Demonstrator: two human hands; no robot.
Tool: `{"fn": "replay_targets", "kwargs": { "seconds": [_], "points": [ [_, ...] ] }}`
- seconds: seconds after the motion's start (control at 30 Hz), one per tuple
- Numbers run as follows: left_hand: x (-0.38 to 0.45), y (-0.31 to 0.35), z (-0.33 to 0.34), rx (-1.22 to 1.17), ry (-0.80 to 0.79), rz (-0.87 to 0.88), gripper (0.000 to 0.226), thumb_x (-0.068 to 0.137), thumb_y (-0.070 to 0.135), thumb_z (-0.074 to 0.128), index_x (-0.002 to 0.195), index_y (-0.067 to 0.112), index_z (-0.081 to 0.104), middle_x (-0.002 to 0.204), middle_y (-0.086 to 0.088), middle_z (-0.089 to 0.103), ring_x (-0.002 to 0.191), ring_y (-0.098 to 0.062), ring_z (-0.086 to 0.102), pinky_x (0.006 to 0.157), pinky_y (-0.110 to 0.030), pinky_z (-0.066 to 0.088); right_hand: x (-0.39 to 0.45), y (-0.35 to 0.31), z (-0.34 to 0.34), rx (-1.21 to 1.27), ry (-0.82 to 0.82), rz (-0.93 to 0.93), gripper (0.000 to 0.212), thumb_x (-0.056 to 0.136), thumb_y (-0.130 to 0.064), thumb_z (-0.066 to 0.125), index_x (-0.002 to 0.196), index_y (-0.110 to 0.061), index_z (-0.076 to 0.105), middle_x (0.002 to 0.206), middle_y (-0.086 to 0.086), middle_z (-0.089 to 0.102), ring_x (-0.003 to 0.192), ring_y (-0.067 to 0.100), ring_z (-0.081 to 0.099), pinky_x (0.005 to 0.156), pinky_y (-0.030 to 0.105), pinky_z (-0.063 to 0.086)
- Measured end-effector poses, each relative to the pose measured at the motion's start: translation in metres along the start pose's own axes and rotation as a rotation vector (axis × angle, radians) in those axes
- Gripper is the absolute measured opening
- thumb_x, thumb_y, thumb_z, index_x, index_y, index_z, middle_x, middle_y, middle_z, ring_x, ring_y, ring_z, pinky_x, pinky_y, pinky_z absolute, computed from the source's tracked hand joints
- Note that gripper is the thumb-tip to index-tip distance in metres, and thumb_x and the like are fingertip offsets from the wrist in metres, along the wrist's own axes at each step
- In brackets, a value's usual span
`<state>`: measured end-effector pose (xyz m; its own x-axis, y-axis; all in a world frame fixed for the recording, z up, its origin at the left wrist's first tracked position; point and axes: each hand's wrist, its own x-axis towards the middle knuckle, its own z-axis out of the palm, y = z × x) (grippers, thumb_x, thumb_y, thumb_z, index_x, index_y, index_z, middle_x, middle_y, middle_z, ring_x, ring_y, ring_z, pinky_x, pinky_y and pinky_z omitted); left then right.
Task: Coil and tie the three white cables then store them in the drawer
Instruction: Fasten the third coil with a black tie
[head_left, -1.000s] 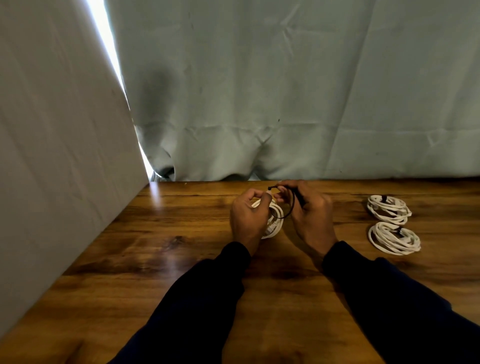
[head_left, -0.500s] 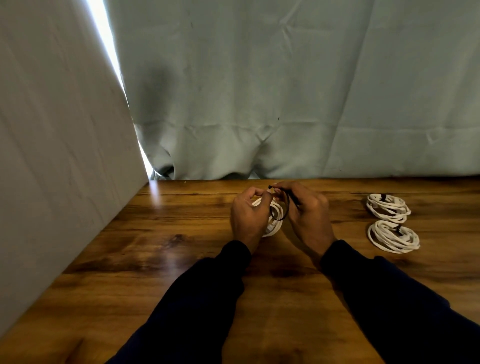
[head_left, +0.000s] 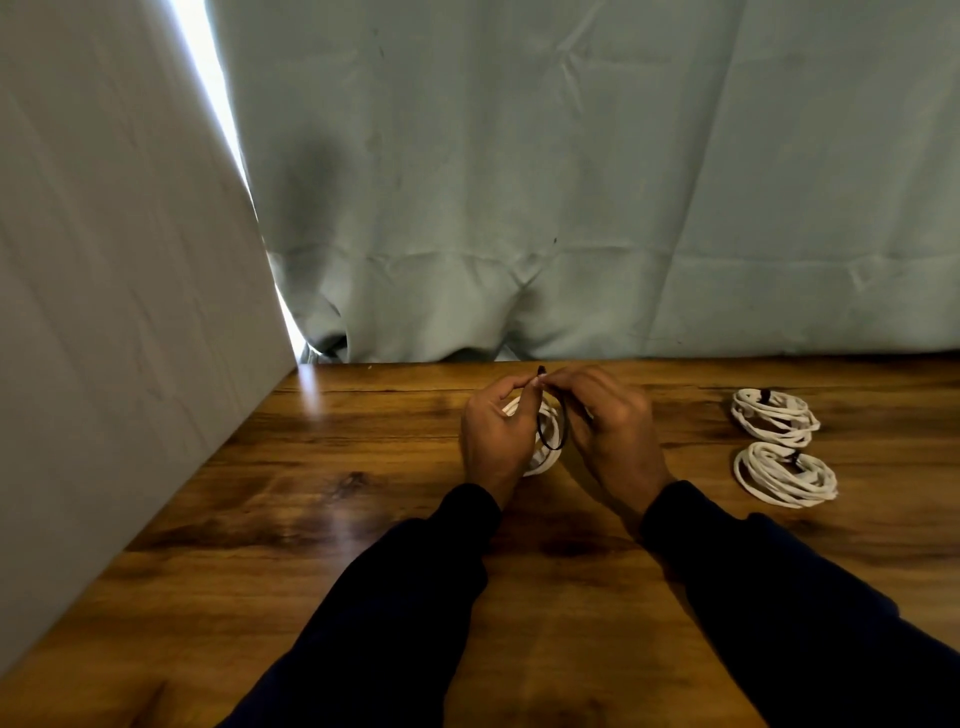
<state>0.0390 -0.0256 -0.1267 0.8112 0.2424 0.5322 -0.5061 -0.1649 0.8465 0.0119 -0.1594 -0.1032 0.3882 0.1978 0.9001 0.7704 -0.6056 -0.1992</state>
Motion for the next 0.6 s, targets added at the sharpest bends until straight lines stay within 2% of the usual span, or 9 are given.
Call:
{"fn": "replay_targets", "kwargs": {
  "seconds": [0.1,0.27,0.47,0.6],
  "points": [
    [0.0008,0.0006,0.0016,0.000,0.010,-0.006,0.029,0.087,0.039,0.065,0.101,0.018,0.079,0.094,0.006,0.077,0.092,-0.010,0.072,0.083,-0.043,0.059,0.0009,0.0018,-0.0021,-0.009,0.029,0.008,0.016,0.091,0.001,0.068,0.106,0.000,0.073,0.102,0.010,0.073,0.094,0.016,0.068,0.087,0.018,0.051],
    [-0.0001,0.0022,0.0037,0.047,0.014,-0.031,0.025,0.086,0.039,0.065,0.095,0.020,0.079,0.086,0.008,0.077,0.084,-0.011,0.072,0.076,-0.044,0.059,0.0027,0.0002,-0.0032,-0.011,0.090,0.056,0.014,0.090,-0.001,0.071,0.104,0.000,0.071,0.101,0.011,0.073,0.092,0.016,0.068,0.085,0.015,0.050],
    [-0.0027,0.0069,0.0020,0.075,-0.004,-0.012,0.017,0.090,0.033,0.064,0.096,0.023,0.077,0.087,0.009,0.076,0.084,-0.009,0.072,0.075,-0.043,0.060,-0.0016,0.0037,0.0011,-0.053,0.014,0.029,0.014,0.092,-0.001,0.067,0.106,-0.002,0.067,0.101,0.010,0.069,0.090,0.020,0.066,0.076,0.035,0.055],
    [-0.0026,0.0066,0.0015,0.113,-0.023,-0.002,0.024,0.088,0.039,0.061,0.100,0.024,0.076,0.090,0.009,0.076,0.086,-0.009,0.071,0.075,-0.042,0.060,-0.0014,0.0047,-0.0008,-0.099,0.004,0.025,0.015,0.092,-0.006,0.068,0.106,-0.002,0.066,0.101,0.011,0.068,0.087,0.022,0.065,0.071,0.038,0.055]
  ]
}}
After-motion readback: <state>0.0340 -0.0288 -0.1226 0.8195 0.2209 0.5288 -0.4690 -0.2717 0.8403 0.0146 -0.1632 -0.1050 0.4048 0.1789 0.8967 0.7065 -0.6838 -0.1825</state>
